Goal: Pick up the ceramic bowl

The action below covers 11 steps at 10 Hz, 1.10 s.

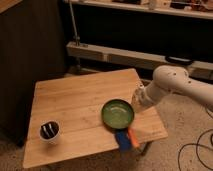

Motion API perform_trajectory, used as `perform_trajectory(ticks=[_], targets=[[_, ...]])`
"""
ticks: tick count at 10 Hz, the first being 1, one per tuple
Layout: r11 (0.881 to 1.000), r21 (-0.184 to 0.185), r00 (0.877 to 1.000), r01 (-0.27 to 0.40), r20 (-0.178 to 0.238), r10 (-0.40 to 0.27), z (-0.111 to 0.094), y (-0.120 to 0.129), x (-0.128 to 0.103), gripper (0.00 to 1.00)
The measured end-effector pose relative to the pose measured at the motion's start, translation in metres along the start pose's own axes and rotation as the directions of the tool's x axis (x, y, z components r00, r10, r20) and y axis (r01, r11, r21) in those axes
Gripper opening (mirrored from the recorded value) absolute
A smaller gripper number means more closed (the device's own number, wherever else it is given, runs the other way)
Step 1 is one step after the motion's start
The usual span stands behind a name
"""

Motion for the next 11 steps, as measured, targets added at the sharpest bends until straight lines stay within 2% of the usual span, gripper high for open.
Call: perform_trajectory(ticks=[1,2,3,4,7,8,11], targets=[[1.000,0.006,1.000,-0.006,0.003,0.006,0.007,0.002,-0.001,0.10],[0.999,0.034,1.000,-0.019,0.011,0.018,0.012,-0.002,0.001,0.02],[0.998,0.060,1.000,-0.013,0.021,0.012,0.014,-0.001,0.000,0.00],[0.997,0.073,1.000,-0.008,0.028,0.006,0.022,0.000,-0.001,0.05],[0.994,0.105,0.999,-0.015,0.053,0.009,0.038,-0.018,-0.002,0.35],[0.995,0.102,0.998,-0.018,0.055,0.013,0.050,-0.024,-0.004,0.47],[0.994,0.102,0.998,-0.038,0.061,0.032,0.066,-0.047,-0.015,0.76]])
